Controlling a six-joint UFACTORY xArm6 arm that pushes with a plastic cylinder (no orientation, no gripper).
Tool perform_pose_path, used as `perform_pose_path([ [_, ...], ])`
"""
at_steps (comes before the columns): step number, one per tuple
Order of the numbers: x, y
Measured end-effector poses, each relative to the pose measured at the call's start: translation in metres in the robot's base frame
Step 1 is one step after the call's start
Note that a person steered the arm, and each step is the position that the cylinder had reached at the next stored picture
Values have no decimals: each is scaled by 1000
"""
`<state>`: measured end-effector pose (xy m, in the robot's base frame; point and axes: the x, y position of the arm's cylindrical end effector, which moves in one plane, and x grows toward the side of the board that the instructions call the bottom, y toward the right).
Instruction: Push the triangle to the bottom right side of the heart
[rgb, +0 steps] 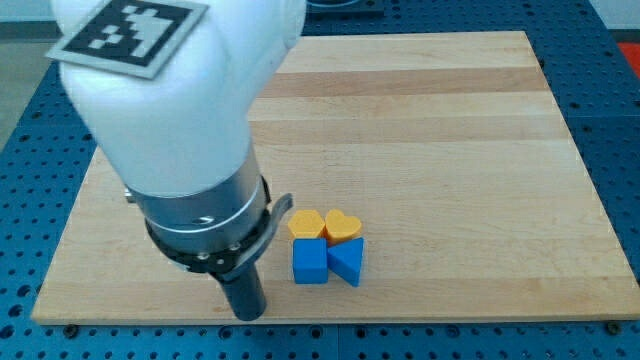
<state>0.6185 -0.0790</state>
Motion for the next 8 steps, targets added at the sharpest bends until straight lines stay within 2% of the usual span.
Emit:
perform_pose_path([
  [2, -5, 39],
  [6, -32, 46],
  [8, -41, 81],
])
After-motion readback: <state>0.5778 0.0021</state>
